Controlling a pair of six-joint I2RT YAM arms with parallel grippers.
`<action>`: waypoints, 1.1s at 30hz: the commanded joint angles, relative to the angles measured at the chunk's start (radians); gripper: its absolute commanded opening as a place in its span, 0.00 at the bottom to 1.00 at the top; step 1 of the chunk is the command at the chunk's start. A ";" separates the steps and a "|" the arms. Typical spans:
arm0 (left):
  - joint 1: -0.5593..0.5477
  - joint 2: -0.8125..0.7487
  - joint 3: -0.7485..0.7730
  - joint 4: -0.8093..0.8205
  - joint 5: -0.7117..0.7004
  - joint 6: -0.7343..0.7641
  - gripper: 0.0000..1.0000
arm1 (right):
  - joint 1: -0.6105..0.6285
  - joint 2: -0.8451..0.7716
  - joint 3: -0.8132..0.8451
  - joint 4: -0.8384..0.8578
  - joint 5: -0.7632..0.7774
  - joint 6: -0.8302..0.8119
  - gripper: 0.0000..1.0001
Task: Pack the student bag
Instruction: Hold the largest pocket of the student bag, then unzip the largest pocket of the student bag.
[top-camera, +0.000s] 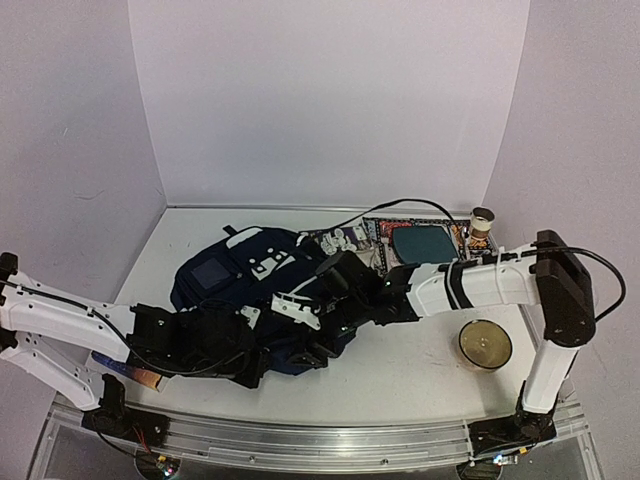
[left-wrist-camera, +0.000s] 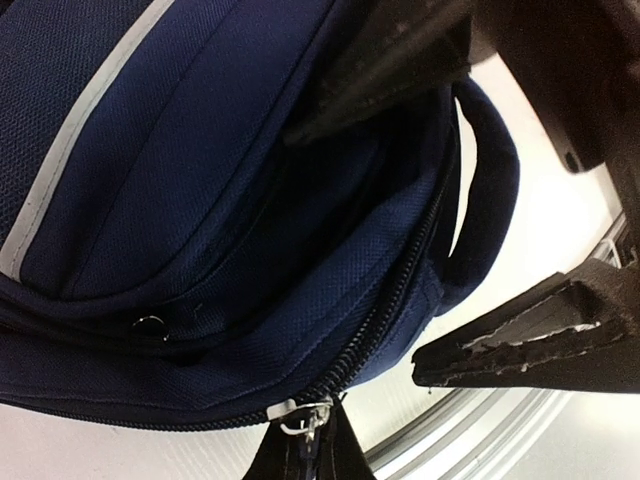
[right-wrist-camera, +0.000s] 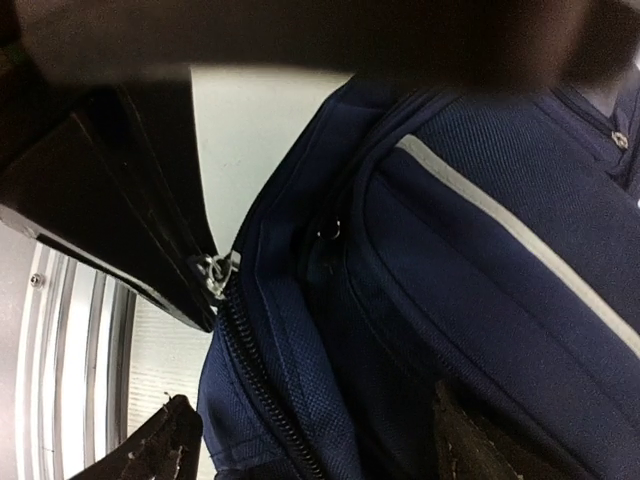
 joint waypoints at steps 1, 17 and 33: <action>-0.006 -0.038 0.101 0.021 0.007 0.067 0.00 | 0.008 0.052 0.072 -0.014 -0.042 -0.023 0.78; 0.109 -0.147 0.022 -0.234 -0.147 -0.070 0.00 | -0.015 -0.128 0.001 -0.098 -0.029 -0.050 0.00; 0.328 -0.225 -0.130 -0.498 -0.213 -0.454 0.00 | -0.100 -0.339 -0.060 -0.154 -0.134 -0.059 0.00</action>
